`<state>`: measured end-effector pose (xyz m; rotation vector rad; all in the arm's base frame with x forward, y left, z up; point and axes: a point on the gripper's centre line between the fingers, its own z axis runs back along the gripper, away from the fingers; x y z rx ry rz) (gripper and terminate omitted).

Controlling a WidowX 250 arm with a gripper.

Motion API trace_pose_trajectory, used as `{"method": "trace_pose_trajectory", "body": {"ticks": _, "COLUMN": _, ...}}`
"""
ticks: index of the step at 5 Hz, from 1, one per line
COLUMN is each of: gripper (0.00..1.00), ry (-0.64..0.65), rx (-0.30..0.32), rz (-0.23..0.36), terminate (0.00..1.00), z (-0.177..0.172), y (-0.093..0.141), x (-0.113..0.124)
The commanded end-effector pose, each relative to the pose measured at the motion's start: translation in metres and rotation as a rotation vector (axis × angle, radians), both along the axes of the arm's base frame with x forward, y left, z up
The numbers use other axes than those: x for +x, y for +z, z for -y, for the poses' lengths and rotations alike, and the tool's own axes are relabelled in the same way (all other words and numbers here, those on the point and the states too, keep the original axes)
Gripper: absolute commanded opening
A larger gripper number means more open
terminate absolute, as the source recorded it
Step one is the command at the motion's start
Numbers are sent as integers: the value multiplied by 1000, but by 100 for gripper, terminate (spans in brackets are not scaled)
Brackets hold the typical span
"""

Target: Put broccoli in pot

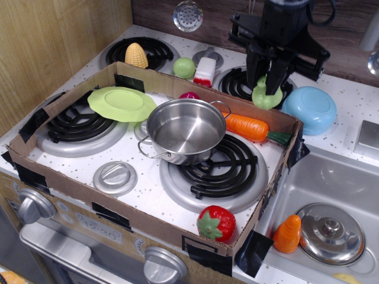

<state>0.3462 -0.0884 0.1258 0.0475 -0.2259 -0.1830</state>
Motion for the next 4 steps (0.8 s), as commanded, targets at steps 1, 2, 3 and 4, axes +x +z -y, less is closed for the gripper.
{"method": "trace_pose_trajectory", "body": {"ticks": 1, "gripper": 0, "ry": 42, "rx": -45, "rz": 62, "terminate": 0, "z": -46, "y": 11, "x": -22}}
{"method": "trace_pose_trajectory", "body": {"ticks": 2, "gripper": 0, "ry": 44, "rx": -52, "rz": 42, "terminate": 0, "z": -69, "y": 0, "x": -26}}
{"method": "trace_pose_trajectory", "body": {"ticks": 3, "gripper": 0, "ry": 45, "rx": -31, "rz": 23, "terminate": 0, "z": -78, "y": -6, "x": -23}}
{"method": "trace_pose_trajectory", "body": {"ticks": 4, "gripper": 100, "ry": 25, "rx": -42, "rz": 6, "terminate": 0, "z": -78, "y": -6, "x": -20}}
